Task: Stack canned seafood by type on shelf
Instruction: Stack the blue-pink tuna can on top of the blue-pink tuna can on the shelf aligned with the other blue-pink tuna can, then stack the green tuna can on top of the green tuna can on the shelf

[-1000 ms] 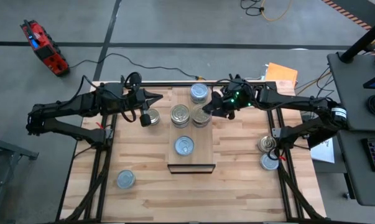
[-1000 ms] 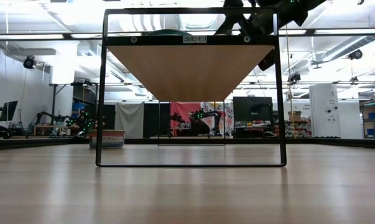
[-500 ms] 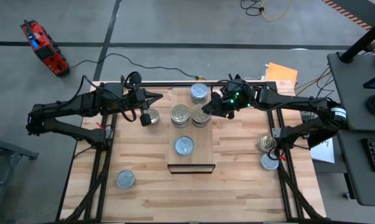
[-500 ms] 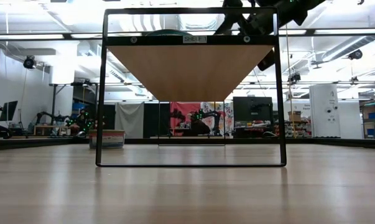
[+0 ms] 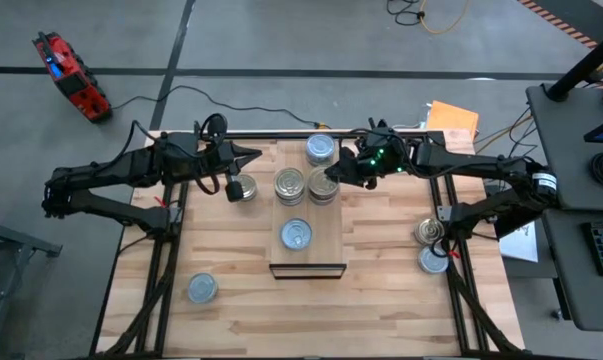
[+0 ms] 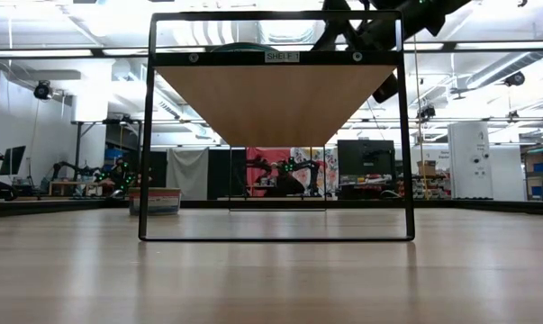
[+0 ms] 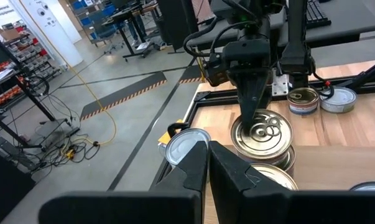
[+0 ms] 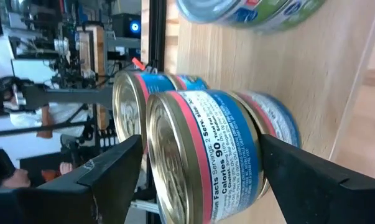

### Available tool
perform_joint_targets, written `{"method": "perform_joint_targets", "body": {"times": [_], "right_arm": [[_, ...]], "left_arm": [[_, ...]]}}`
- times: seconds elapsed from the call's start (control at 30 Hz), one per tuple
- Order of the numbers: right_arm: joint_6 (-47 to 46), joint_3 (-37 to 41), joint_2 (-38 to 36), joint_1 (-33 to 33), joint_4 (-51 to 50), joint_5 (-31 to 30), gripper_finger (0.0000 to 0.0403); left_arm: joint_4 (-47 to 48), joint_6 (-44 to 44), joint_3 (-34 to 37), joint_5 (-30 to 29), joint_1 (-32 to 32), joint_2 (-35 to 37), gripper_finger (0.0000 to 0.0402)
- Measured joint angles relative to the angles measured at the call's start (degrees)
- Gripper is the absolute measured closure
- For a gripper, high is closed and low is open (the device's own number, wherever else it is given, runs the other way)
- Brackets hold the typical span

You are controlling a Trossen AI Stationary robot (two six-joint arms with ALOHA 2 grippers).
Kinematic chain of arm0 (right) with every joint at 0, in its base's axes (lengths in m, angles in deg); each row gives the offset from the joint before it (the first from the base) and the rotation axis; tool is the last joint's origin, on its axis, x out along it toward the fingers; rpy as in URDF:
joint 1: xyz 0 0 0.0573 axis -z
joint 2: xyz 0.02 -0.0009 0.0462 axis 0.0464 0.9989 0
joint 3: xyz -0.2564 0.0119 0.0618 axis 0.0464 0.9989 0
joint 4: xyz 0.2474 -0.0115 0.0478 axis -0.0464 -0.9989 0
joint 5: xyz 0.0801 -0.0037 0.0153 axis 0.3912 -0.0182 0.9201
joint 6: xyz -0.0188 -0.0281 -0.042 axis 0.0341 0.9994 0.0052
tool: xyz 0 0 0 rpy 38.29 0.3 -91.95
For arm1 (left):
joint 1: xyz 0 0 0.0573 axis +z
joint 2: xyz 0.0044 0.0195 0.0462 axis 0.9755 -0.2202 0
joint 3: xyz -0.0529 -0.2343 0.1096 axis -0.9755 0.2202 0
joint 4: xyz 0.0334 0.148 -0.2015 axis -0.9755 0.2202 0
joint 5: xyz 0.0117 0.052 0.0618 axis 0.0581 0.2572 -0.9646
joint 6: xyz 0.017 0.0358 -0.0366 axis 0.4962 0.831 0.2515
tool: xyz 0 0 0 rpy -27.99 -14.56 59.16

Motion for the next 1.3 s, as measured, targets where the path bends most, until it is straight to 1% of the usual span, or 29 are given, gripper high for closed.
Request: {"method": "perform_joint_targets", "body": {"times": [0.27, 0.6, 0.8, 1.0, 1.17, 1.3], "right_arm": [[1.6, -0.1, 0.1, 0.5, 0.0, 0.2, 0.0106], [2.5, -0.1, 0.3, 0.7, -0.2, 0.3, 0.0097], [2.9, -0.1, 0.0, 0.8, -0.8, 0.6, 0.0102], [3.9, -0.1, -3.5, 2.2, -1.3, 1.2, 0.0113], [5.9, -0.1, -7.3, 2.0, -4.2, 1.6, 0.0123], [8.8, 0.0, -9.9, 0.6, -5.3, 1.6, 0.0135]], "left_arm": [[0.0, -0.3, 0.0, 0.0, 0.0, 0.0, 0.0401], [-0.4, -0.3, 0.0, -0.1, 0.3, -0.1, 0.0401], [-0.4, -0.3, 0.0, 0.0, 0.3, -0.6, 0.0401], [-0.2, -1.8, 0.0, 0.0, 0.3, -0.9, 0.0401], [0.0, -4.1, 0.0, 0.2, 0.3, -0.9, 0.0401], [0.9, -7.5, 0.0, 0.2, 0.3, -0.9, 0.0401]]}}
